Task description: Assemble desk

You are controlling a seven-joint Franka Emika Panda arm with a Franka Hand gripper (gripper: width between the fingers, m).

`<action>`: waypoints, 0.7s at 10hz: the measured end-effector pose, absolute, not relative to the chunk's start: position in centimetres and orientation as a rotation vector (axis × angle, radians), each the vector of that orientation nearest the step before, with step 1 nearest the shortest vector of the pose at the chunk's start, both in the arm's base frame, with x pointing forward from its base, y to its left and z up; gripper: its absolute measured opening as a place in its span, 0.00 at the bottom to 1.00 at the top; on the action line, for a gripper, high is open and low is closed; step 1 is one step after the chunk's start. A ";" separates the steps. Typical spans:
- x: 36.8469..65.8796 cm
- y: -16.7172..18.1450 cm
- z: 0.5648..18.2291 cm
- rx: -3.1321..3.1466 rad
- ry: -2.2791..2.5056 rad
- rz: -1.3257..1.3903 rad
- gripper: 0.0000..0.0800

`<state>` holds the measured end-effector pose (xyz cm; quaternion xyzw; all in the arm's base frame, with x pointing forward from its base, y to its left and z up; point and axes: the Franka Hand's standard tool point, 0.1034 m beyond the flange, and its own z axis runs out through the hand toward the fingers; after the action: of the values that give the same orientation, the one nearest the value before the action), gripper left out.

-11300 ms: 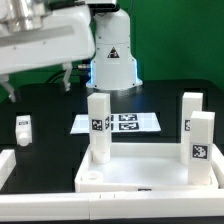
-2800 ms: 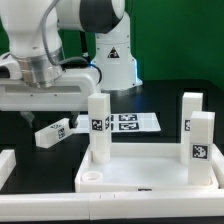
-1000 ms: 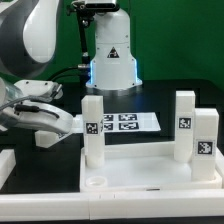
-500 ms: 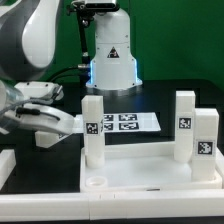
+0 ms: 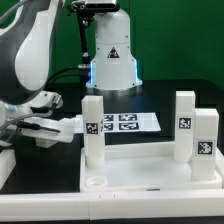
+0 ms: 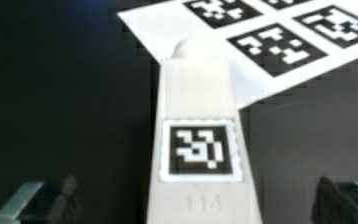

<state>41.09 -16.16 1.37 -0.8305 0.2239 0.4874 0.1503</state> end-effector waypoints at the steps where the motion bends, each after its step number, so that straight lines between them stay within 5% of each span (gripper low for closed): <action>1: 41.1 -16.2 1.4 -2.385 0.643 1.400 0.81; 2: 41.1 -16.2 1.3 -2.385 0.643 1.401 0.65; 3: 41.1 -16.2 1.3 -2.385 0.643 1.401 0.65; 4: 41.1 -16.2 1.3 -2.385 0.643 1.401 0.43; 7: 42.3 -16.0 2.5 -2.421 0.611 1.358 0.36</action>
Offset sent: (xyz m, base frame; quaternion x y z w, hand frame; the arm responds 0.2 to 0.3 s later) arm 0.0000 0.0000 0.0000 0.0000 0.0000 0.0000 1.0000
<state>42.32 -15.97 2.54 -0.8423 0.2125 0.4724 0.1492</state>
